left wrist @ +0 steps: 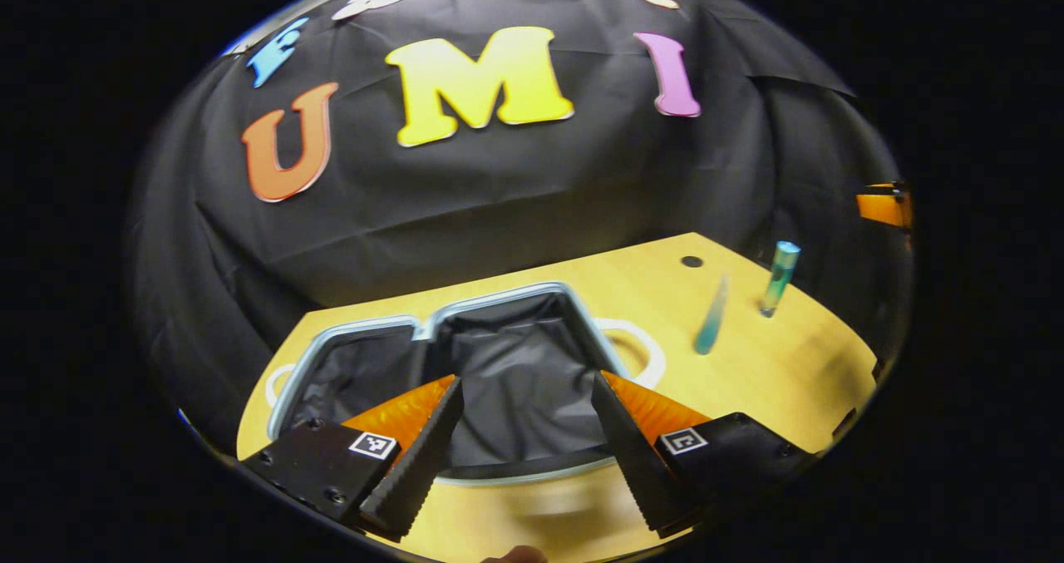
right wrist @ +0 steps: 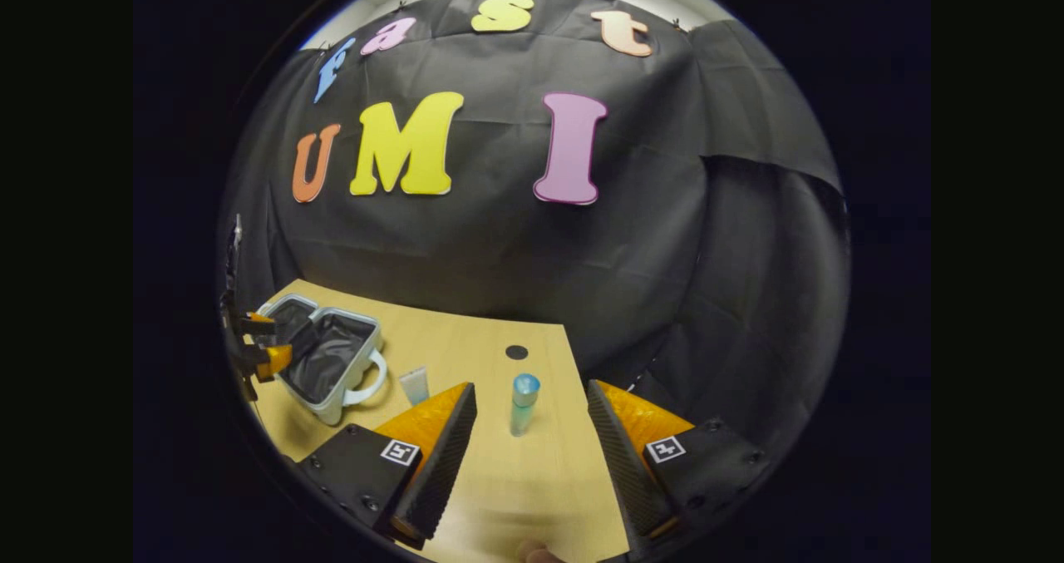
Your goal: First open the suitcase, pack the skin care products into it, and then close the suitcase.
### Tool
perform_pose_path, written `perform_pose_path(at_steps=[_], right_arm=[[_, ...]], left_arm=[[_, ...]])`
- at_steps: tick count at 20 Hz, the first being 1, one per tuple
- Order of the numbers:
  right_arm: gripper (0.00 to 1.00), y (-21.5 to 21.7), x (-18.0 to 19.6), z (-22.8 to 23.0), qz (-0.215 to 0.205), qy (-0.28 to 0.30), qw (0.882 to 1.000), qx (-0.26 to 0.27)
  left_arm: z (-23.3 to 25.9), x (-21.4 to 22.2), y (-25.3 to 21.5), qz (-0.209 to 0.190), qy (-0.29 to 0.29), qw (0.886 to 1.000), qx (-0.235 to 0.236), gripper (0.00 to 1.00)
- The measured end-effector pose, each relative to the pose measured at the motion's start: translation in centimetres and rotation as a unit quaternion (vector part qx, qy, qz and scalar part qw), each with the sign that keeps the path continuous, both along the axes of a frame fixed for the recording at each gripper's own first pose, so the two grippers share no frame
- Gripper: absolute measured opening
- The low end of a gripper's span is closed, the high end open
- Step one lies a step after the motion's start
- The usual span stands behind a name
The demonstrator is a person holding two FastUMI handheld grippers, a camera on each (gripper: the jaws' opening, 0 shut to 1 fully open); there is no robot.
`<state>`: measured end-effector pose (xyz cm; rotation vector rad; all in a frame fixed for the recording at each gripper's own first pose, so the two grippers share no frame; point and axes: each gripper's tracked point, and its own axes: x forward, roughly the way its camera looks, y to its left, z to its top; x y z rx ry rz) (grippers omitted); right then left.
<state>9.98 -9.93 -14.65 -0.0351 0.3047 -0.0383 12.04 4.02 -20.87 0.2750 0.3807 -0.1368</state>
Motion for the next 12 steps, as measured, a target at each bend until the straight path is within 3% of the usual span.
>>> perform_pose_path(at_steps=[7,12], right_arm=[[0.8,-5.7,1.3,-4.0,0.014,0.025,0.999,-0.018],[0.8,-8.4,0.9,-6.3,0.006,0.053,0.998,-0.019]], left_arm=[[-4.0,1.3,-12.5,-0.054,0.024,0.998,-0.027,0.99],[-10.2,3.7,-18.1,-0.039,0.087,0.992,-0.086,0.99]])
